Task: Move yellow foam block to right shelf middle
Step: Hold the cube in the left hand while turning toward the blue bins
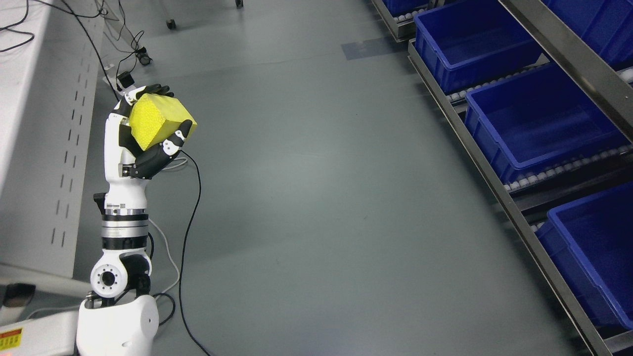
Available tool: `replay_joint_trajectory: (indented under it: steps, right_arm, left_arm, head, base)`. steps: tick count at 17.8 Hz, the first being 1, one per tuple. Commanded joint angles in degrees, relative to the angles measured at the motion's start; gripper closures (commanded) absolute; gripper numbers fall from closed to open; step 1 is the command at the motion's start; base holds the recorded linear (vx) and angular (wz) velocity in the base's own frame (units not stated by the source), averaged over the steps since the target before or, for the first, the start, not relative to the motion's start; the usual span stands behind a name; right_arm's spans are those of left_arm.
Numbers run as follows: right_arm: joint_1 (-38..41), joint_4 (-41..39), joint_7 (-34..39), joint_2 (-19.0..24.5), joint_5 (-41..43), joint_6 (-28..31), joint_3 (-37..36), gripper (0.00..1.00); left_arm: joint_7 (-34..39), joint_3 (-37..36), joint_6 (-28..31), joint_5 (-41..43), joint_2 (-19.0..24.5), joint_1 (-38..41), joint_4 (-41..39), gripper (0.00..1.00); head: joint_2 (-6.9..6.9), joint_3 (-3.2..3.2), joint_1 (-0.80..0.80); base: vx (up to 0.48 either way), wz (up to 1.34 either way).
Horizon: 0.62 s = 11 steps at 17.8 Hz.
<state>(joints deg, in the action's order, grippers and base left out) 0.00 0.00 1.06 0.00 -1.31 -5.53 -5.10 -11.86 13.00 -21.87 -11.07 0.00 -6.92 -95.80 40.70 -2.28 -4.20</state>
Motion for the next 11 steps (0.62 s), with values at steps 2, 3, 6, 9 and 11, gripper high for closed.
replay_joint_trajectory:
  steps: [2,3,6,9,11]
  right_arm:
    - [-0.09,-1.0,-0.01,-1.0,1.31,-0.01,0.0,0.0]
    - [-0.17,-1.0,-0.01,-1.0,1.31,-0.01,0.0,0.0]
    - [-0.17,-1.0,-0.01,-1.0,1.31,-0.01,0.0,0.0]
    - [-0.17,-1.0,-0.01,-1.0,1.31,-0.01,0.0,0.0]
    - [-0.18,-1.0,-0.01,-1.0,1.31,-0.01,0.0,0.0]
  left_arm:
    - [-0.09,0.27,0.07,0.0,1.0,-0.37,-0.09,0.65]
    - [-0.09,0.27,0.16,0.0,1.0,-0.46,-0.09,0.65]
    - [-0.09,0.27,0.16,0.0,1.0,-0.46,-0.09,0.65]
    - [-0.09,-0.08,0.16,0.0,1.0,-0.63,-0.09,0.65]
    - [-0.09,-0.08,0.42,0.09,1.0,-0.9,-0.09,0.65]
  head:
    - [0.0,0.0,0.0]
    - [0.0,0.0,0.0]
    - [0.0,0.0,0.0]
    - [0.0,0.0,0.0]
    - [0.0,0.0,0.0]
  base:
    - [0.322,-0.17]
    - [0.38,-0.18]
    - [0.414,-0.14]
    - [0.399,-0.14]
    - [0.406,-0.23]
